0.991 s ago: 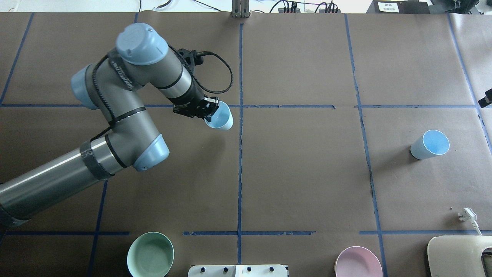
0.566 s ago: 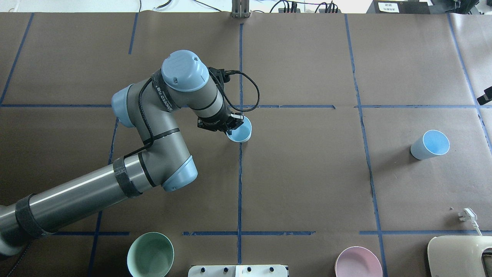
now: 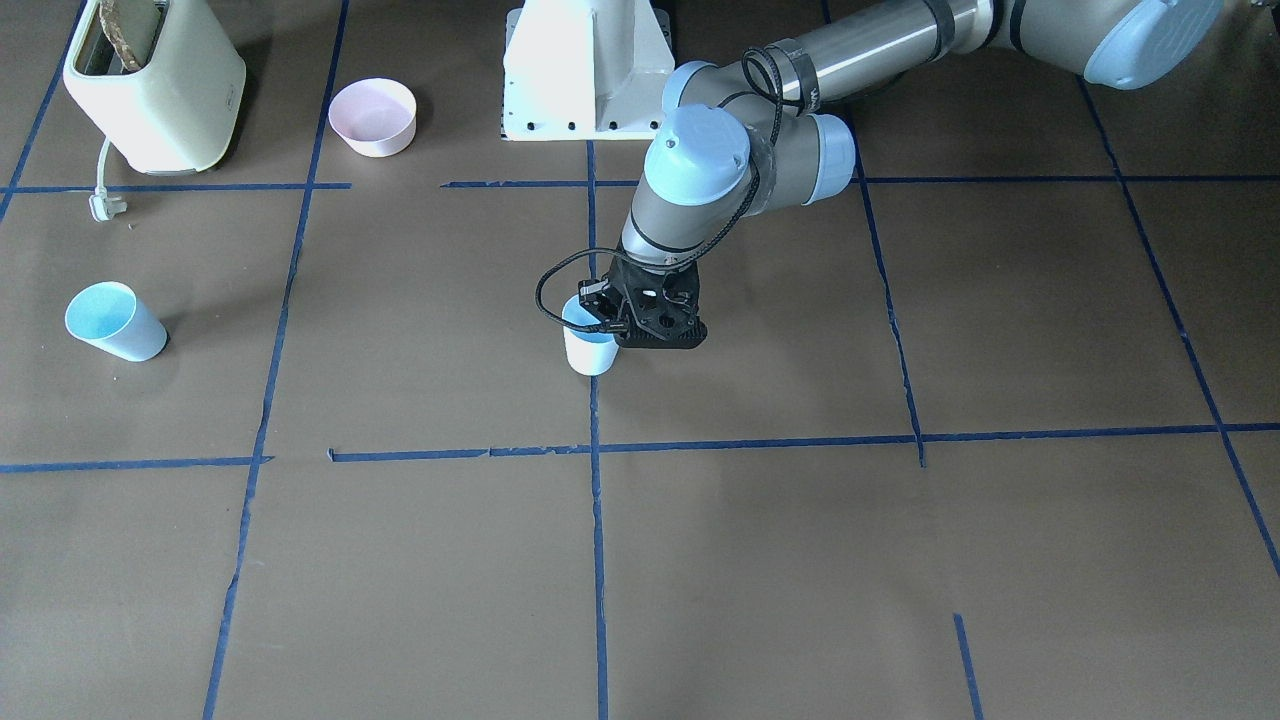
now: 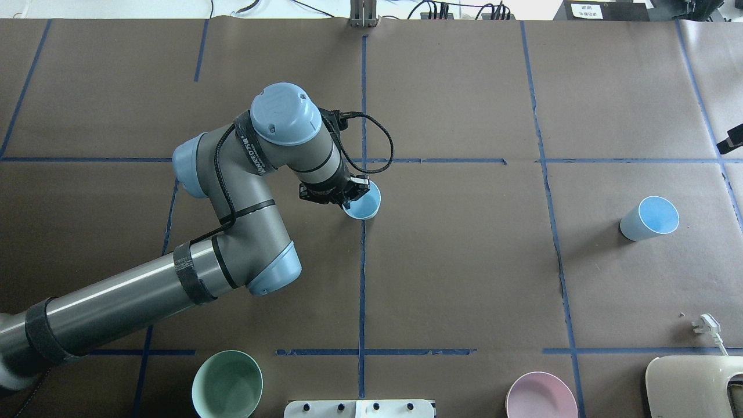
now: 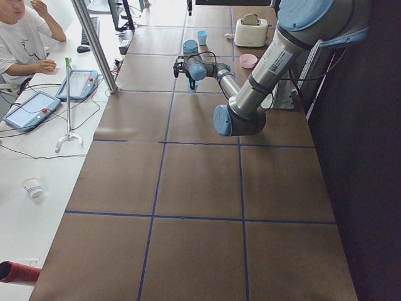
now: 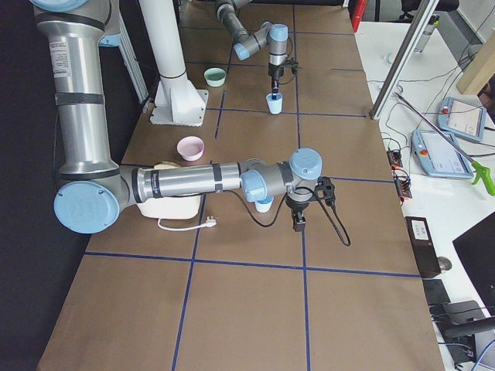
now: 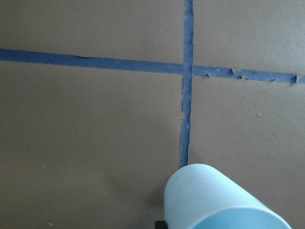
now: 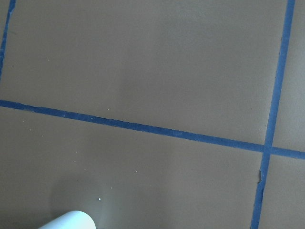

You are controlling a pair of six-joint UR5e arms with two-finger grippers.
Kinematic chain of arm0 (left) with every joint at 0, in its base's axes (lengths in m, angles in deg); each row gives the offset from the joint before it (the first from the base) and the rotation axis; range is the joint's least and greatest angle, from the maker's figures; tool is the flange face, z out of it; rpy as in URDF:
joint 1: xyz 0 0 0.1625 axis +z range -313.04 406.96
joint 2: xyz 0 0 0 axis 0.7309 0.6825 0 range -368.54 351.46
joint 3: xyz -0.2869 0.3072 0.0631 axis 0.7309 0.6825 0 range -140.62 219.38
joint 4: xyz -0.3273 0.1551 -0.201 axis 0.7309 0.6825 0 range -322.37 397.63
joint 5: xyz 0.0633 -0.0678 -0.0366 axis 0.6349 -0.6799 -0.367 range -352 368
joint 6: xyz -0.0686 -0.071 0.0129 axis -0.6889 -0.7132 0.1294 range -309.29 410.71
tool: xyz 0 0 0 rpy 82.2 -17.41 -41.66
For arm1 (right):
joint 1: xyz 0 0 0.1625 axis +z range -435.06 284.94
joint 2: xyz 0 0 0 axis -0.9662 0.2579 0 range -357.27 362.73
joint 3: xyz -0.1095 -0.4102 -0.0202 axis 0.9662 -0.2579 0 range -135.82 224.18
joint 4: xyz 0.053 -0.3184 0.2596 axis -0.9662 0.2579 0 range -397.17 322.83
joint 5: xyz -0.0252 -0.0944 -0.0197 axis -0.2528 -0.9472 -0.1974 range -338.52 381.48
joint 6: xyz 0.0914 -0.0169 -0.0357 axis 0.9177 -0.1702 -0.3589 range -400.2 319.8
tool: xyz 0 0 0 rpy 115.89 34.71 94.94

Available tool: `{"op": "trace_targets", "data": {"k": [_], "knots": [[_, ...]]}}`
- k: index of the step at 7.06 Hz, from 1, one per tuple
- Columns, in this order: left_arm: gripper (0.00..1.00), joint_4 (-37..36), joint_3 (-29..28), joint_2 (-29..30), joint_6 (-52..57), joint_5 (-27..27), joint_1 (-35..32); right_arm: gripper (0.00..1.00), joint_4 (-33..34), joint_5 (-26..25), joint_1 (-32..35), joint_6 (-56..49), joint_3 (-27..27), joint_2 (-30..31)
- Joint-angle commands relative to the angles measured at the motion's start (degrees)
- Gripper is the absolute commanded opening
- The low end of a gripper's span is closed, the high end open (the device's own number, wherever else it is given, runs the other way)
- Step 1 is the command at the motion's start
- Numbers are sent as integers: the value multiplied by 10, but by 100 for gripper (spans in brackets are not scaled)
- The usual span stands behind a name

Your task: Stack blue cups with both arms

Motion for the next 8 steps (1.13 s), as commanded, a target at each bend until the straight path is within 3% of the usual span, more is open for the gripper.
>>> {"op": "trace_targets", "data": {"k": [1,2,4,5,7,8], "knots": [[26,-10,1,0,-1,1,0,100,0,1,-7,16,2,1],[62,-10,2,-1,-1,2,0,100,0,2,-11,17,3,1],[100,-10,42,-5,-1,-1,-4,100,0,25,-37,45,10,6],[100,-11,58,-5,-2,-2,-17,100,-1,33,-58,71,18,8],[100,-8,61,-25,3,-4,-29,100,-3,30,-110,144,90,62],[100,-8,62,-27,3,-3,-32,100,-3,28,-124,144,92,68]]}}
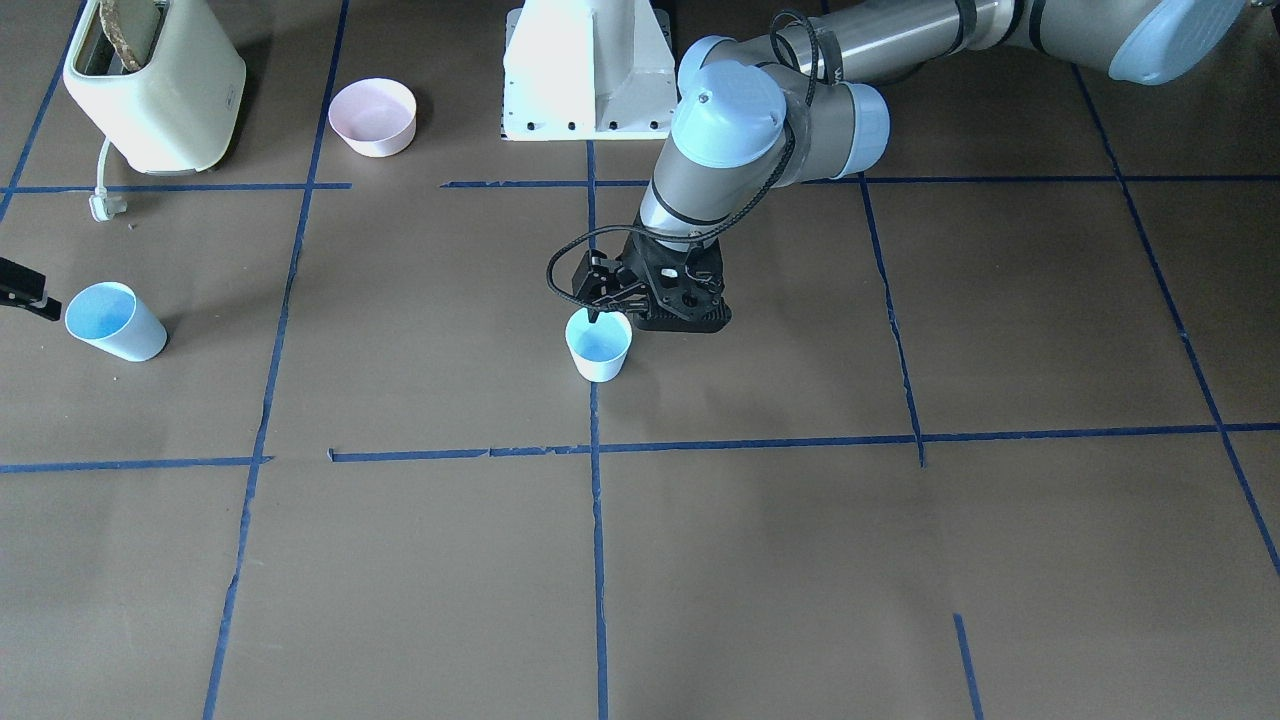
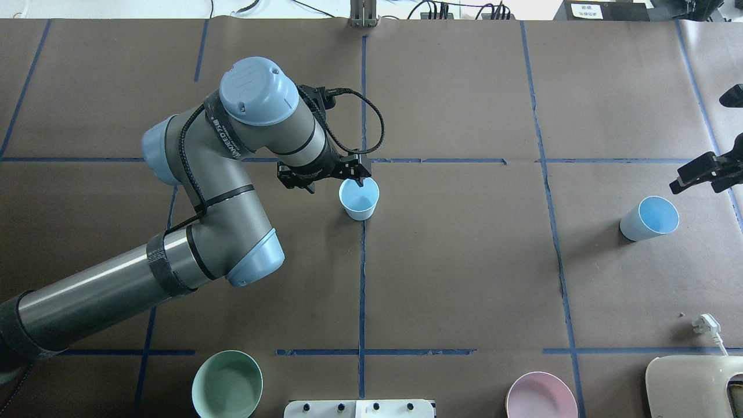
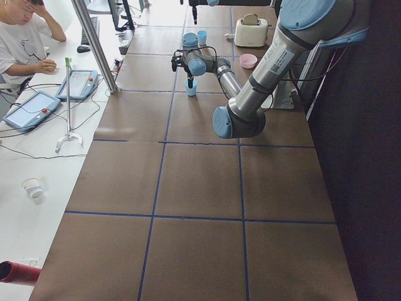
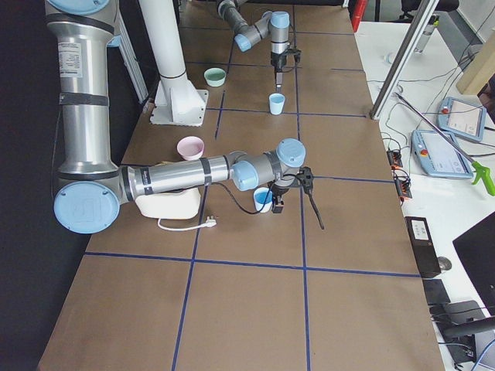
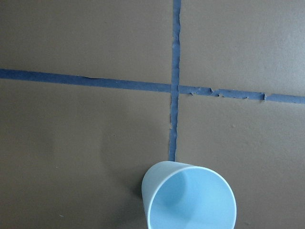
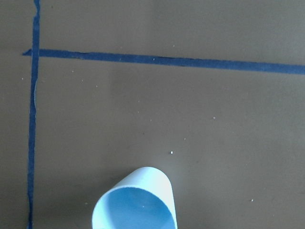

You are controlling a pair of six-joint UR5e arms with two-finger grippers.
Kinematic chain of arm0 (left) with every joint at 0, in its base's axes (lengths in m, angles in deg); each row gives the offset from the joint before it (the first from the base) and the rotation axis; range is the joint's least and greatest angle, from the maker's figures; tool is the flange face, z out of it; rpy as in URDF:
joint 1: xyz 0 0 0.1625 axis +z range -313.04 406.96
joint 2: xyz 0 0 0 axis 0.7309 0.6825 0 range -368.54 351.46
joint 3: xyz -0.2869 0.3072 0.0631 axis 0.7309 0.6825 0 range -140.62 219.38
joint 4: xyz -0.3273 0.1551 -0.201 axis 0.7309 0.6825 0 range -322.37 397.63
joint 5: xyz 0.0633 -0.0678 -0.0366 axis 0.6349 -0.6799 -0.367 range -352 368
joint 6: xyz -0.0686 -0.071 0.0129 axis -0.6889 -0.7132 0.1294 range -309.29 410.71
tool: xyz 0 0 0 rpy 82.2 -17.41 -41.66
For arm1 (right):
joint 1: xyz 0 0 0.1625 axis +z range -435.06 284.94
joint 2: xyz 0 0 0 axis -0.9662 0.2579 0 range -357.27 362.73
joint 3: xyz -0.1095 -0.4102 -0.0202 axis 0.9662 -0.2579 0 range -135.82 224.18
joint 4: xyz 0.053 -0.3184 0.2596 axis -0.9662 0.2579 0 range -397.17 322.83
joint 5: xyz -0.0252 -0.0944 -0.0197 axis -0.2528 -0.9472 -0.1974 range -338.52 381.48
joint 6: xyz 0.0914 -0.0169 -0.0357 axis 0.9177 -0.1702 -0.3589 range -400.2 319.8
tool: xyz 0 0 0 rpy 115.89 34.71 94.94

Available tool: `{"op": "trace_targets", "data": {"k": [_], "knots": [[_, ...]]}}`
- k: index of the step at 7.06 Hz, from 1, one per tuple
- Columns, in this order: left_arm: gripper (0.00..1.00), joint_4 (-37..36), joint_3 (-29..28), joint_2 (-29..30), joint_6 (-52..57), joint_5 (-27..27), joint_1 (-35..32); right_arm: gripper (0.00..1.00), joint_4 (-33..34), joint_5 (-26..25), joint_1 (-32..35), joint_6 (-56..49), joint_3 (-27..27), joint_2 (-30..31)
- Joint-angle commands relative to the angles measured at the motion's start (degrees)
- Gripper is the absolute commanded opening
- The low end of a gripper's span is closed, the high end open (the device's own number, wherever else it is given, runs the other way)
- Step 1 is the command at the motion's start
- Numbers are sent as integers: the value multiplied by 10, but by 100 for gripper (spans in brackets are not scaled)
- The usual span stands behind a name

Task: Stack blue cups with both arms
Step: 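Grasp the other light blue cup with right gripper while left gripper lifts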

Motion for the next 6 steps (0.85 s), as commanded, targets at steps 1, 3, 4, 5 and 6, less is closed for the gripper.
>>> {"op": "trace_targets", "data": {"k": [1,3,4,5,6], "knots": [[100,2,2,-6,1,1,-6,100,0,-17,-36,15,13,19],[100,2,5,-6,0,1,-6,100,1,-28,-46,15,-2,18],[100,3,9,-12,0,1,-6,99,1,-28,-56,15,-19,12],[100,4,22,-21,0,1,-6,99,2,-28,-61,15,-26,8],[100,4,27,-26,1,1,-6,98,1,-28,-67,15,-34,7]]}}
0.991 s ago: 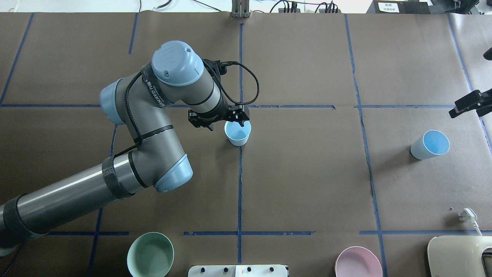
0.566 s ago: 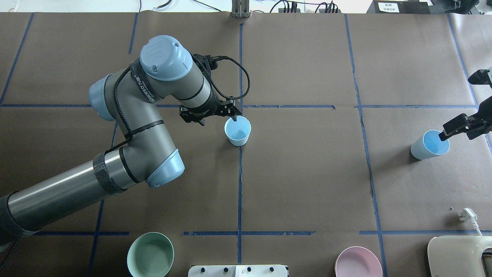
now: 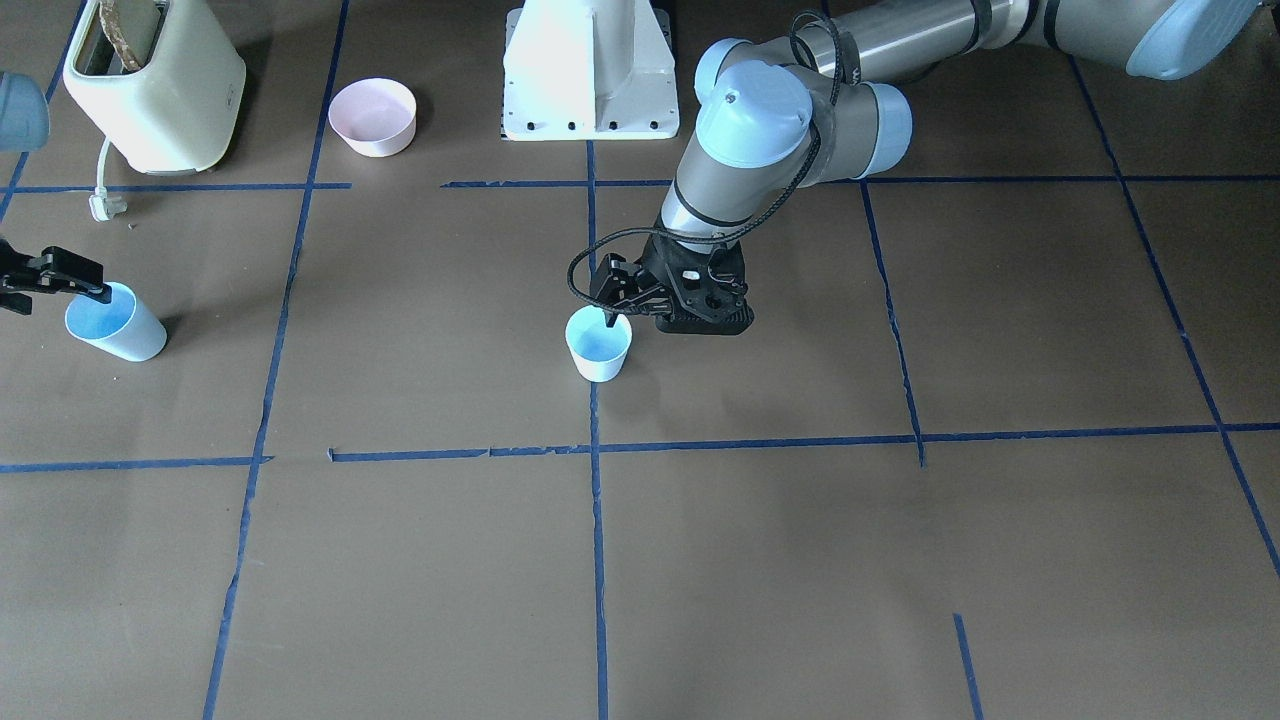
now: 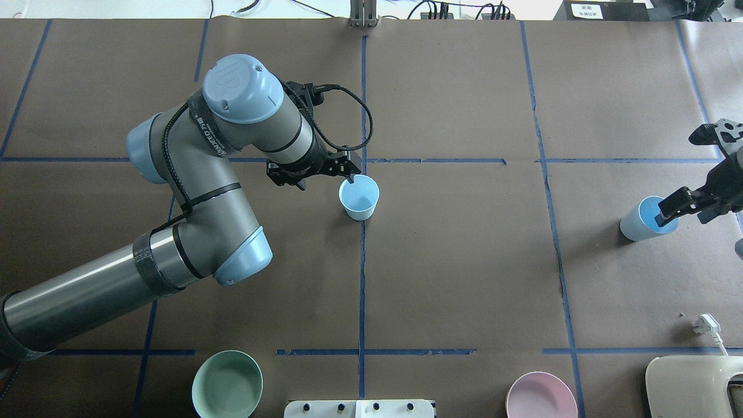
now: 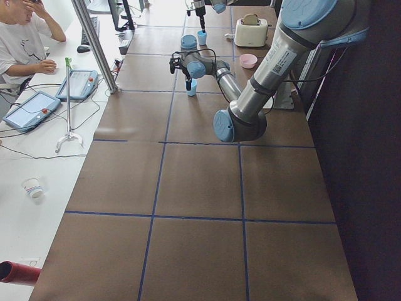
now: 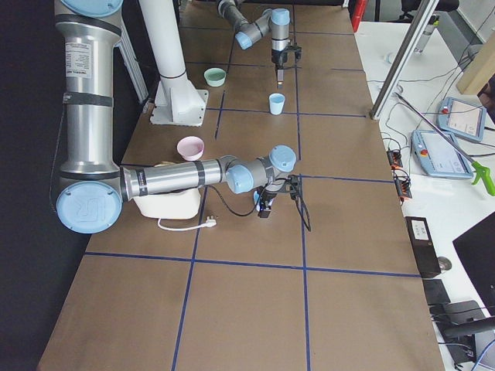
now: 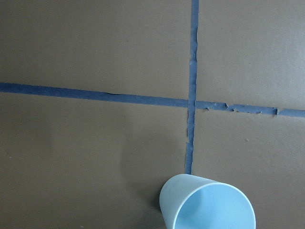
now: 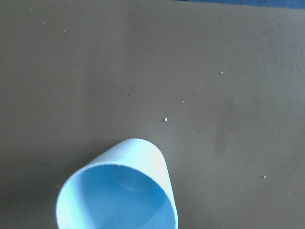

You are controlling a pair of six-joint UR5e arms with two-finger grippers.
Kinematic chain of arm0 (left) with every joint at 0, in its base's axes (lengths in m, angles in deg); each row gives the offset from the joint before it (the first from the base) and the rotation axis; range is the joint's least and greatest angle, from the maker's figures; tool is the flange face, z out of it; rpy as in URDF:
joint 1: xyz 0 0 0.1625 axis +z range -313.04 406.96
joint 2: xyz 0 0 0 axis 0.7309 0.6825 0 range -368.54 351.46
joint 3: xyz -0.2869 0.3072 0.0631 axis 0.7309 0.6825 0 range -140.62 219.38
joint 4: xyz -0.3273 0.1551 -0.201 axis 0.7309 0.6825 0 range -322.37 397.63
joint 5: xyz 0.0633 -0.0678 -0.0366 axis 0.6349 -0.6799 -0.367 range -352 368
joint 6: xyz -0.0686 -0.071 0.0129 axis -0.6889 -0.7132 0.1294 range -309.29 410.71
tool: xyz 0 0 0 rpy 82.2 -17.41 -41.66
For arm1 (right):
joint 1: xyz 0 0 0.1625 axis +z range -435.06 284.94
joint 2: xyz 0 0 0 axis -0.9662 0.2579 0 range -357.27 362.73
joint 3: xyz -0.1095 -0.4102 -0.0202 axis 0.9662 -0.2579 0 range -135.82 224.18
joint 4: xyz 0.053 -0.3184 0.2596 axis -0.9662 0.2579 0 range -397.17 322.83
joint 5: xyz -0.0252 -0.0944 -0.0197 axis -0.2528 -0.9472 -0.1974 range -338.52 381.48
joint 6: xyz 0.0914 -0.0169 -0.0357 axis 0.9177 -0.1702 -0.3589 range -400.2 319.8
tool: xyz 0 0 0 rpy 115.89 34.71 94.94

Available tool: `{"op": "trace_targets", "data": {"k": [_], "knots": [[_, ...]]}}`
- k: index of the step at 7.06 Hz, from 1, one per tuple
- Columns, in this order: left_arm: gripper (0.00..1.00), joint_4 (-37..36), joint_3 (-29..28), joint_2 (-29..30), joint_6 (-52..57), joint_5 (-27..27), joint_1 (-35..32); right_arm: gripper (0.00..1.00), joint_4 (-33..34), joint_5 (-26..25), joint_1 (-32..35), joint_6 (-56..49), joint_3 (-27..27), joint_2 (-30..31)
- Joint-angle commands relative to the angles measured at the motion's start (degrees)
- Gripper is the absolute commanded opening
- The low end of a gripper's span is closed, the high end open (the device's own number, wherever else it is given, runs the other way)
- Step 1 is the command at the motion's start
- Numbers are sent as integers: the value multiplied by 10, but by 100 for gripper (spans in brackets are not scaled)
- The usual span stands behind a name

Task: Stack blue cups with both arms
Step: 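Grasp the other light blue cup with right gripper while left gripper lifts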

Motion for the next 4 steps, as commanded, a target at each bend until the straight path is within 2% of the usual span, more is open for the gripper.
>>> {"op": "trace_targets", "data": {"k": [1,2,3,4], "knots": [[100,0,8,-9,1,0,-1,94,0,1,-10,0,-24,-13],[100,0,20,-11,0,1,-4,67,1,1,-10,1,-27,-13],[100,0,35,-22,0,1,-4,24,1,2,-10,-1,-29,-13],[100,0,42,-28,0,1,-5,0,1,9,-11,-3,-28,-18]]}}
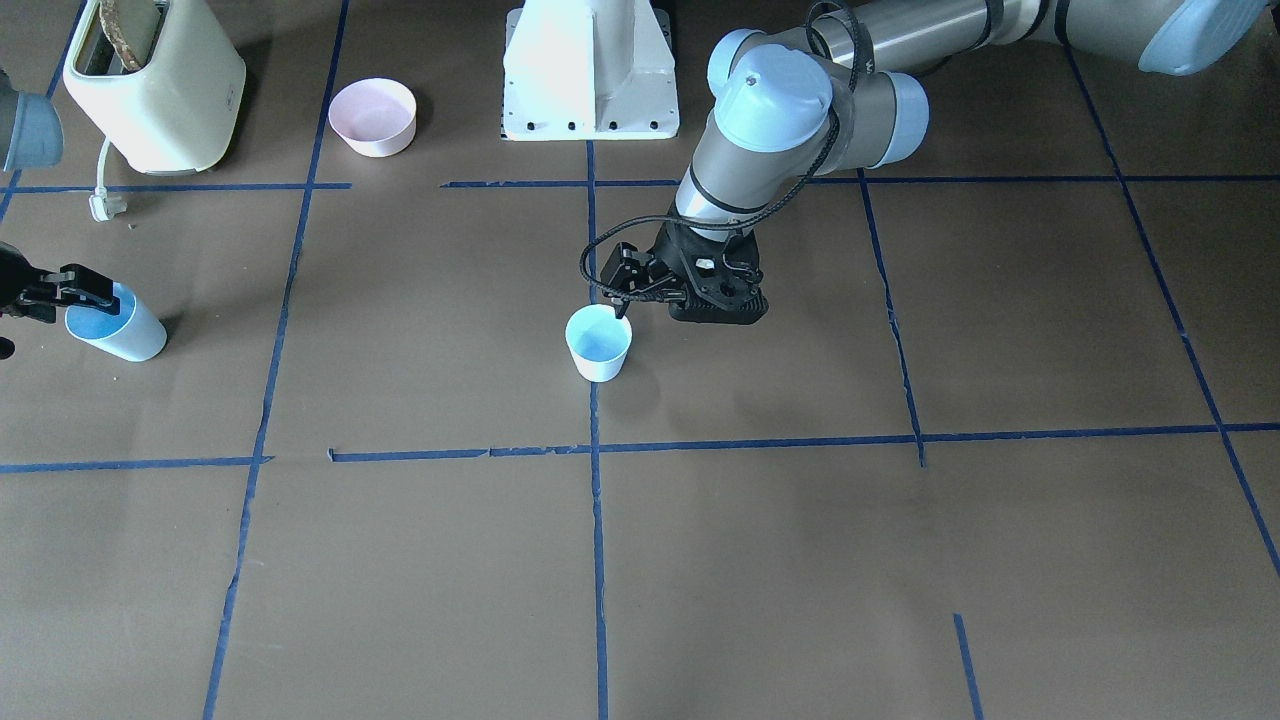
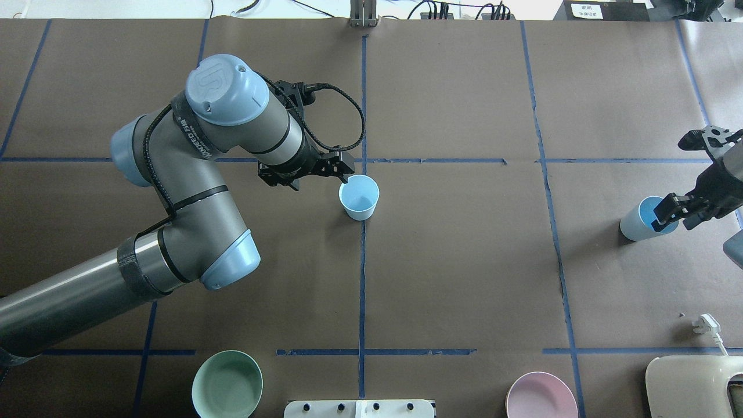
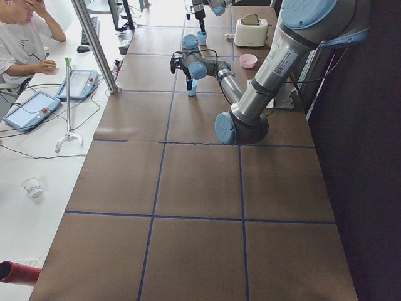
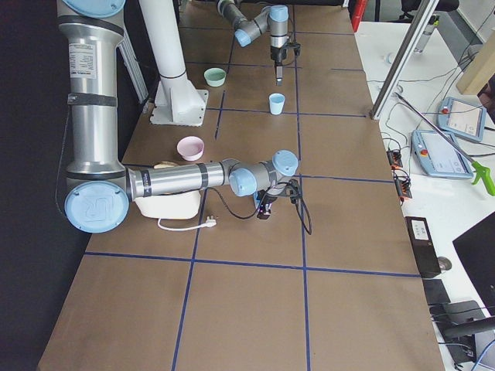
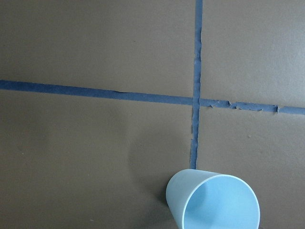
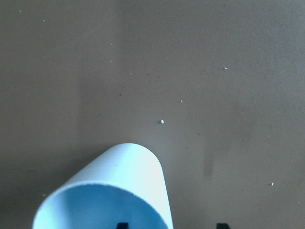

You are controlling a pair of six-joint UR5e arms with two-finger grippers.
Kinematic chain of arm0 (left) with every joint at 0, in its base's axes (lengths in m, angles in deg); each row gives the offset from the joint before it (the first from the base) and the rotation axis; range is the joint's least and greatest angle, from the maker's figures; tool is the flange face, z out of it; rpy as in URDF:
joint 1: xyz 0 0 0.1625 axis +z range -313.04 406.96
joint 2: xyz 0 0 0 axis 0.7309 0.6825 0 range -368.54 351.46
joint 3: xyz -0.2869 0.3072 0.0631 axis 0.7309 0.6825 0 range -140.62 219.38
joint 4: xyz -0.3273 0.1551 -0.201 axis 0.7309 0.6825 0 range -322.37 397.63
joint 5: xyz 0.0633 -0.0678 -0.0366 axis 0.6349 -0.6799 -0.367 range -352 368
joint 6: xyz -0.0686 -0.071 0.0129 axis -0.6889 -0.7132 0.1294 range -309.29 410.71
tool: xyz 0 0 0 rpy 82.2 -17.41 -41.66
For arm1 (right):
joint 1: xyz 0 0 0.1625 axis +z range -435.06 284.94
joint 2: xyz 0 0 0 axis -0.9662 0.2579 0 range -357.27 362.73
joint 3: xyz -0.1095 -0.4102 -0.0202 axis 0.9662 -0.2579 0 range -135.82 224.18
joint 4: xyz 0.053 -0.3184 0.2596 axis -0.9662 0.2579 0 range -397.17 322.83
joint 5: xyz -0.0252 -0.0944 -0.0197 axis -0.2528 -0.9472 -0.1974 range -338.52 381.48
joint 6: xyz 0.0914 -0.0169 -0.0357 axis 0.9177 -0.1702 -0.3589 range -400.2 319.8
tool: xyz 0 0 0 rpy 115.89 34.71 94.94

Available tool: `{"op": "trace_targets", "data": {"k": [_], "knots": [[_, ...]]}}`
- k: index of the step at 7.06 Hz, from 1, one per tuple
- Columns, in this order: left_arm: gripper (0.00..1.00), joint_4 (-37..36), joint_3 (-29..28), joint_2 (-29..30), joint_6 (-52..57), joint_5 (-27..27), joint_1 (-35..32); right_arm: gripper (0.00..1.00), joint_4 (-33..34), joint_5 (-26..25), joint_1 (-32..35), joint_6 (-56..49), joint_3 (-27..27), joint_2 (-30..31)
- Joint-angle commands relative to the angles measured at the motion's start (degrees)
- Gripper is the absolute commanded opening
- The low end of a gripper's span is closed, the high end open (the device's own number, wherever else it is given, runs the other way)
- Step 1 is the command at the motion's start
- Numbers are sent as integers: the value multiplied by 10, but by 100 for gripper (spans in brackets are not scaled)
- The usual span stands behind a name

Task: Stack blue cups with both arms
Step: 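Grasp the other light blue cup with right gripper while left gripper lifts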

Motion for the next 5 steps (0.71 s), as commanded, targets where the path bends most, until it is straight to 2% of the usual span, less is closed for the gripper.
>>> {"op": "trace_targets", "data": {"k": [1,2,4,5], "knots": [[100,0,30,-24,0,-1,-2,0,2,13,-2,-9,-7,-23],[100,0,39,-28,0,0,-2,0,1,15,-1,-33,-8,-24],[100,-2,67,-29,0,2,-26,0,10,67,3,-11,47,-48],[100,-1,101,-65,5,0,-48,0,15,81,0,90,60,-113]]}}
